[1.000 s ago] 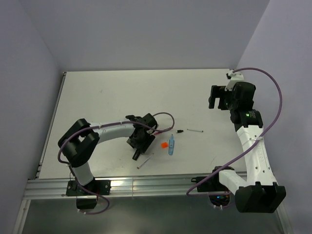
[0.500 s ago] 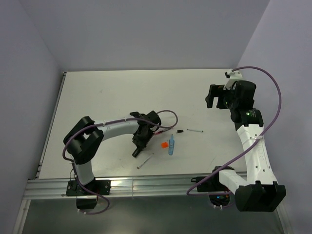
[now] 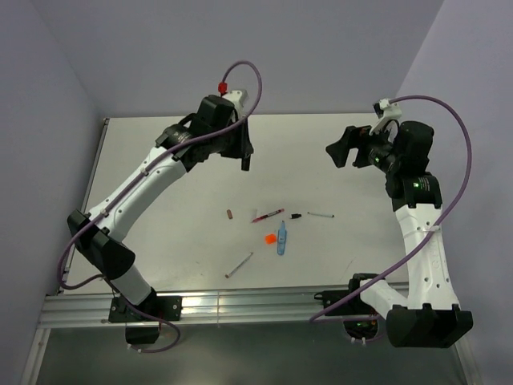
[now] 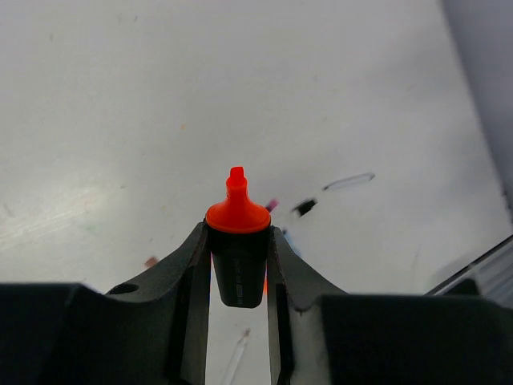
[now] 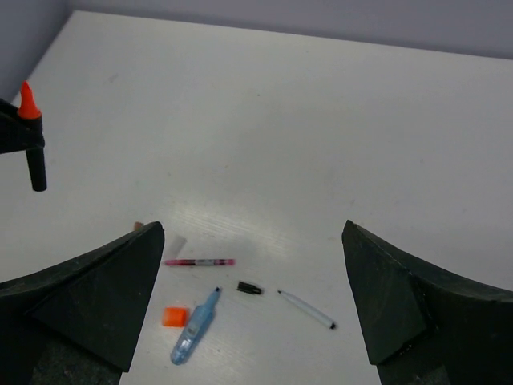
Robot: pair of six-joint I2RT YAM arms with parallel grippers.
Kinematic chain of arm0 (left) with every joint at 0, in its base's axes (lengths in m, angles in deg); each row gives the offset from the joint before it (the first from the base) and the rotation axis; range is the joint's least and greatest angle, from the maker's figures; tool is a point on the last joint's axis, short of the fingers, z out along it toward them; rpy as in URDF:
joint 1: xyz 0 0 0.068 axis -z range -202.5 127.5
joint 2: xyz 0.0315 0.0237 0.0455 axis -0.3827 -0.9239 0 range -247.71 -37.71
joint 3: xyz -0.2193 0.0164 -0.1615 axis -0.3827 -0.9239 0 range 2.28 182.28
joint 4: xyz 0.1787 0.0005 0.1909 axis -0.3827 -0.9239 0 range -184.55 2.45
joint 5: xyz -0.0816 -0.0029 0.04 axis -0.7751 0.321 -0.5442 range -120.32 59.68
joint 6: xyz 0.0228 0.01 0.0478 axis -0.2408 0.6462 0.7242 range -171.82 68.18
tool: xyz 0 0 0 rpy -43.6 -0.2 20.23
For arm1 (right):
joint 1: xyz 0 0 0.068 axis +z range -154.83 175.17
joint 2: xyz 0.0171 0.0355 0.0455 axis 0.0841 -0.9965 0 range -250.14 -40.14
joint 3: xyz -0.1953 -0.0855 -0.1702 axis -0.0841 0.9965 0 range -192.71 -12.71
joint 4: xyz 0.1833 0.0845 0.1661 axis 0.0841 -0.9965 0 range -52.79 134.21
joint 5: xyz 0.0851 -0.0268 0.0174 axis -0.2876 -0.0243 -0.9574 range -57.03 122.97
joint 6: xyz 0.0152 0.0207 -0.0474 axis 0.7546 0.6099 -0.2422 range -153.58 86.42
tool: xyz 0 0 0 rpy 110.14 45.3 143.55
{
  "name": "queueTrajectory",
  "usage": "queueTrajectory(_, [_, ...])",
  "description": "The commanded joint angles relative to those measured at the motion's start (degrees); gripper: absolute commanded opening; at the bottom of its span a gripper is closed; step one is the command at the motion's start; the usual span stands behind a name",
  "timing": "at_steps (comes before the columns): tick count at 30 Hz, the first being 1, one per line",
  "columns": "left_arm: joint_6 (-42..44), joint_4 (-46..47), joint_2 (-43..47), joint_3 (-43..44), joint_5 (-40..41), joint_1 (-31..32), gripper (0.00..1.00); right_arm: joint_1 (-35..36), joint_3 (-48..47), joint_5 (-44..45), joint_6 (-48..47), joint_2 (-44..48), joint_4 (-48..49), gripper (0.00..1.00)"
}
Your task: Insert the pens into the pen caps
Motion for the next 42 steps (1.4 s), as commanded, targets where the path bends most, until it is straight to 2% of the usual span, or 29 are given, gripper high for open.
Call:
queueTrajectory(1, [-6.97, 0.88, -1.51, 6.83, -0.99, 0.75, 0.0, 0.14, 0.25, -6.78, 6.42, -0.04, 7.87, 1.0])
queueTrajectory(5, [-10.94, 4.29, -3.54, 13.17, -2.84, 0.83, 0.0, 4.44, 3.32, -5.03, 13.62, -0.21, 17.73, 1.0])
queueTrajectory(9, [-14.72, 6.85, -4.77, 16.24, -3.1, 1.01, 0.0, 14.09, 0.78, -2.91, 12.76, -4.25, 16.77, 1.0])
queueTrajectory(11, [-16.04, 6.94, -5.56, 18.35, -2.58, 1.36, 0.0, 15.69, 0.34, -3.0, 12.76, -5.75, 16.77, 1.0])
queueTrajectory(17, [-20.26, 12.64, -3.55, 13.63, -4.16, 2.68, 0.0, 20.09, -0.09, -2.56, 11.01, -7.94, 17.3, 0.97])
queueTrajectory(20, [-22.19, 12.75, -3.63, 12.21, -4.77, 3.73, 0.0, 21.76, -1.32, -2.82, 10.3, -9.26, 17.39, 0.91])
queueTrajectory(38, [-26.59, 13.27, -4.69, 12.47, -7.67, 4.79, 0.0, 24.93, -3.96, -1.15, 8.63, -13.13, 17.21, 0.38])
queueTrajectory(40, [-26.59, 13.71, -4.6, 11.68, -8.11, 5.05, 0.0, 24.93, -4.05, -1.33, 8.46, -13.13, 17.21, 0.28])
queueTrajectory(42, [-26.85, 14.15, -4.25, 10.37, -9.42, 5.32, 0.02, 24.93, -4.14, -1.5, 8.28, -13.31, 17.21, 0.11])
